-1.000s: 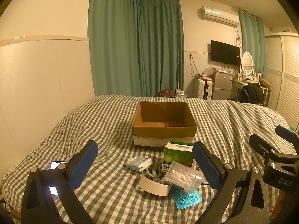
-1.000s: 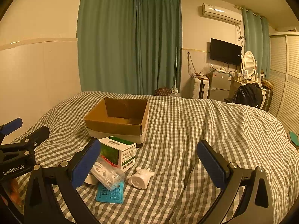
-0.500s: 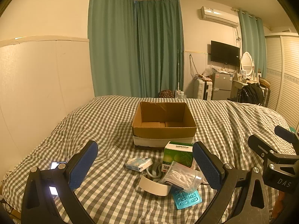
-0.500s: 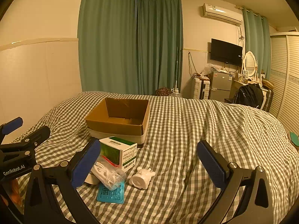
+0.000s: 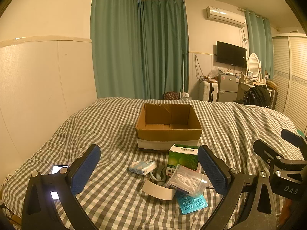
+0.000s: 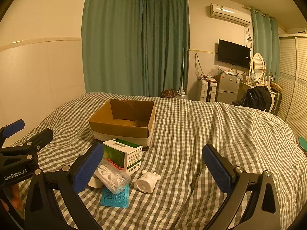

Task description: Organize objects

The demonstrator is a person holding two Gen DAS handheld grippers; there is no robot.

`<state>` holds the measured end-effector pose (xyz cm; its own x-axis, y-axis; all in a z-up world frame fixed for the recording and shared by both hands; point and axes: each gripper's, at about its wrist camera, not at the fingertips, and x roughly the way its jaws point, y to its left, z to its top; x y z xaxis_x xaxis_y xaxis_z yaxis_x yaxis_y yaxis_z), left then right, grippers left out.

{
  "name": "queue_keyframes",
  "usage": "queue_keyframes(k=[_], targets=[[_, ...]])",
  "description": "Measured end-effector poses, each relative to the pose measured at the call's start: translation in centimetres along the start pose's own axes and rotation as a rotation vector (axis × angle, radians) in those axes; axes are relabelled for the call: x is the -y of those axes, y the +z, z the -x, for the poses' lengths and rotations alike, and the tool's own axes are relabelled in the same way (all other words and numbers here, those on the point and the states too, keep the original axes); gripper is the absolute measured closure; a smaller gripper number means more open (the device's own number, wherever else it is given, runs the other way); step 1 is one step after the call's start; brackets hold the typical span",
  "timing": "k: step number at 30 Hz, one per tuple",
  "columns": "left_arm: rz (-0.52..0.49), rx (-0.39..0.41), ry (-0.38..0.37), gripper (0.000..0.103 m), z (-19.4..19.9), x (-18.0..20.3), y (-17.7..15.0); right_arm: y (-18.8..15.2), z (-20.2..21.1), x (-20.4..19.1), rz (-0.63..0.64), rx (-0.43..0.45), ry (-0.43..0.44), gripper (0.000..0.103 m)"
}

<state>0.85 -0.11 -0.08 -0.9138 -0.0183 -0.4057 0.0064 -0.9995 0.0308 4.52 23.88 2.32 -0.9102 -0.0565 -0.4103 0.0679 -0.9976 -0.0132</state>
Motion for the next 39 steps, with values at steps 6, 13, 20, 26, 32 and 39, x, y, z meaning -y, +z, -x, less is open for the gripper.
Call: queue_keyframes(k=[6, 13, 20, 26, 32, 39], targets=[[0.000, 0.001, 0.000, 0.000, 0.0, -0.1, 0.0, -0.1, 0.2, -0.1, 0.007, 0.004, 0.002, 0.000], [0.000, 0.002, 0.001, 0.000, 0.0, -0.1, 0.0, -0.1, 0.3, -0.1, 0.011, 0.005, 0.004, 0.000], [-0.001, 0.001, 0.001, 0.000, 0.0, -0.1, 0.0, -0.1, 0.4, -0.2, 0.018, 0.011, 0.002, 0.000], [-0.002, 0.004, 0.002, 0.000, 0.0, -0.1, -0.1, -0.1, 0.5, -0.2, 0.025, 0.012, 0.004, 0.000], [-0.012, -0.008, -0.001, 0.000, -0.2, 0.0, -0.4, -0.1, 0.3, -0.4, 0.033, 0.002, 0.011, 0.000], [-0.003, -0.087, 0.028, 0.000, -2.7, -1.2, -1.7, -0.4, -1.2, 0.0, 0.037, -0.048, 0.012, 0.000]])
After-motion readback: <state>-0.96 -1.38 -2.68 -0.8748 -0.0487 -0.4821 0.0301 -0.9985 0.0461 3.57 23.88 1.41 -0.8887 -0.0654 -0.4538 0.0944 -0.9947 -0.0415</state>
